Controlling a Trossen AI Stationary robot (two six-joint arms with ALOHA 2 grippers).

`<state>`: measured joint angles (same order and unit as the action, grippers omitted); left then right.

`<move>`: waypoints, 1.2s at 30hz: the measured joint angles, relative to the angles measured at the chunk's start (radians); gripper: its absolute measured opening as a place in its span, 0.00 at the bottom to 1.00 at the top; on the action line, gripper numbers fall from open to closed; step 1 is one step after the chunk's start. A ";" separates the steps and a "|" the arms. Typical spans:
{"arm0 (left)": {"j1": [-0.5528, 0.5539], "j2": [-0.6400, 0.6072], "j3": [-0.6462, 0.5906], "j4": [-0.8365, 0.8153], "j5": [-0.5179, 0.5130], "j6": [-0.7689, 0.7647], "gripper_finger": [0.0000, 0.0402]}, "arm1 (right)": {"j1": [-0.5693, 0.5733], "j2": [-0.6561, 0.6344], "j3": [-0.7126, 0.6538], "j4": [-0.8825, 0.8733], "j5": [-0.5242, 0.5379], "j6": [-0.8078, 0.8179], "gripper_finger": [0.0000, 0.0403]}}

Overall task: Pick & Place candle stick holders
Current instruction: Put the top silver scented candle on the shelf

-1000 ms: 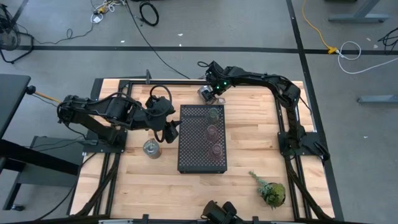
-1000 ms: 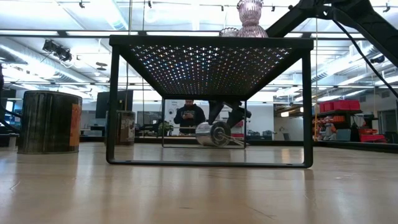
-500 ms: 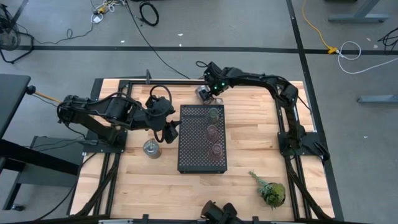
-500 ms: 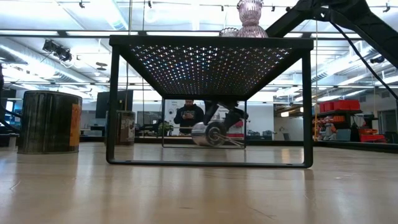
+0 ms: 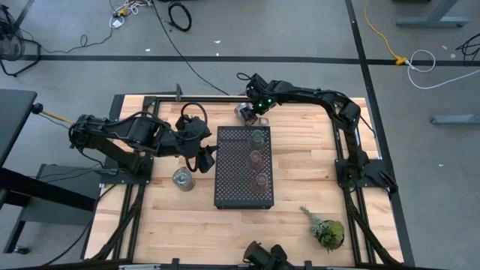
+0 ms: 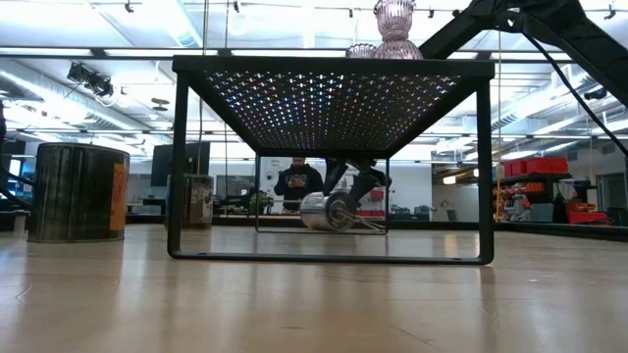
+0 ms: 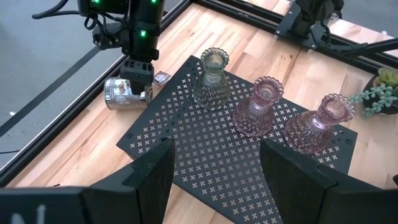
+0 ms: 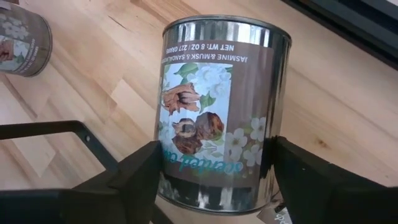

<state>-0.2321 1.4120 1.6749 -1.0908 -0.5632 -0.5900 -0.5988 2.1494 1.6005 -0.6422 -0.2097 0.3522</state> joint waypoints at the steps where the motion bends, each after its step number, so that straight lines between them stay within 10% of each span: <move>1: 0.000 0.000 0.000 0.000 0.001 0.000 0.59 | 0.000 0.000 0.000 0.000 0.000 -0.001 0.66; 30: 0.000 0.000 0.000 0.001 0.009 0.001 0.59 | -0.036 -0.066 0.000 -0.257 0.002 -0.177 0.32; 36: 0.000 0.000 0.000 0.001 0.026 0.001 0.59 | -0.055 -0.056 -0.016 -0.376 0.181 -0.195 0.30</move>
<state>-0.2321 1.4120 1.6749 -1.0901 -0.5376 -0.5891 -0.6540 2.0933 1.5841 -1.0179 -0.0290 0.1574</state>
